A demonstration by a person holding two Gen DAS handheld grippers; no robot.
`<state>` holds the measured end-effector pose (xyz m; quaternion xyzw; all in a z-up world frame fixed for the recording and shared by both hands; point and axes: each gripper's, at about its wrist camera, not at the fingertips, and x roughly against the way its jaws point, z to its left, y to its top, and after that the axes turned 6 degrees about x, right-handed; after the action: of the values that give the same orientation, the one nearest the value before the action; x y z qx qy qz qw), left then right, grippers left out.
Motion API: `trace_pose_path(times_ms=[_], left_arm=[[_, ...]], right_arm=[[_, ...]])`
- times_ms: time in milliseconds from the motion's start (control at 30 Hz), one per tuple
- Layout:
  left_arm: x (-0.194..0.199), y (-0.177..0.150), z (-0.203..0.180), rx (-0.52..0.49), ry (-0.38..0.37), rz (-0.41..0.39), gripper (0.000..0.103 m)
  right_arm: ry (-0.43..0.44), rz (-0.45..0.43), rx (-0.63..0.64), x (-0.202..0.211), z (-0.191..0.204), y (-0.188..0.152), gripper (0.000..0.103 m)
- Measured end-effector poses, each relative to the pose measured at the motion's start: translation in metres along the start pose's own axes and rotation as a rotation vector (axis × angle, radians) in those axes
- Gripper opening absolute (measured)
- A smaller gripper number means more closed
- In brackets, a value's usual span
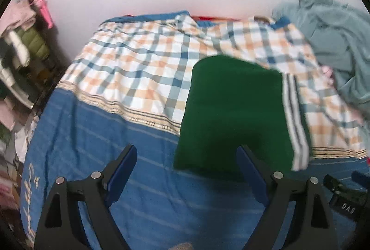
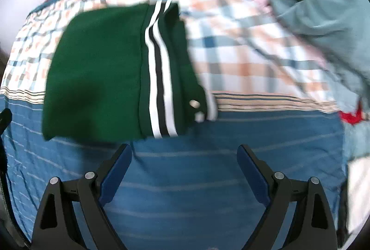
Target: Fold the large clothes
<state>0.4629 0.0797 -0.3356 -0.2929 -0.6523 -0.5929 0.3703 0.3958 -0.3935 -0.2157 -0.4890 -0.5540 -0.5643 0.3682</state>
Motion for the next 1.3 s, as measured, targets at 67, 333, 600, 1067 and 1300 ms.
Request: trace_pose_path(times_ms=[67,333,600,1067,1300], left_arm=[[0.041,-0.003,0.001,-0.003,0.001,-0.019,0.088],[0.190,-0.020,0.005,-0.025,-0.042,-0.039,0.088],[0.322,-0.043,0.011,-0.033,-0.072,-0.063,0.093],[0.439,-0.066,0.024,-0.036,-0.089,-0.171,0.094],[0.461,-0.077,0.022,-0.046,-0.105,-0.197,0.094]], right_arm=[[-0.009,-0.030,-0.018,0.042,-0.002,-0.016,0.093],[-0.040,-0.181,-0.014,0.206,-0.035,-0.065,0.093],[-0.075,-0.255,-0.001,0.399,-0.033,-0.146,0.093],[-0.053,-0.424,0.026,0.581,-0.039,-0.220,0.093],[-0.052,-0.454,0.026,0.617,-0.044,-0.250,0.093]])
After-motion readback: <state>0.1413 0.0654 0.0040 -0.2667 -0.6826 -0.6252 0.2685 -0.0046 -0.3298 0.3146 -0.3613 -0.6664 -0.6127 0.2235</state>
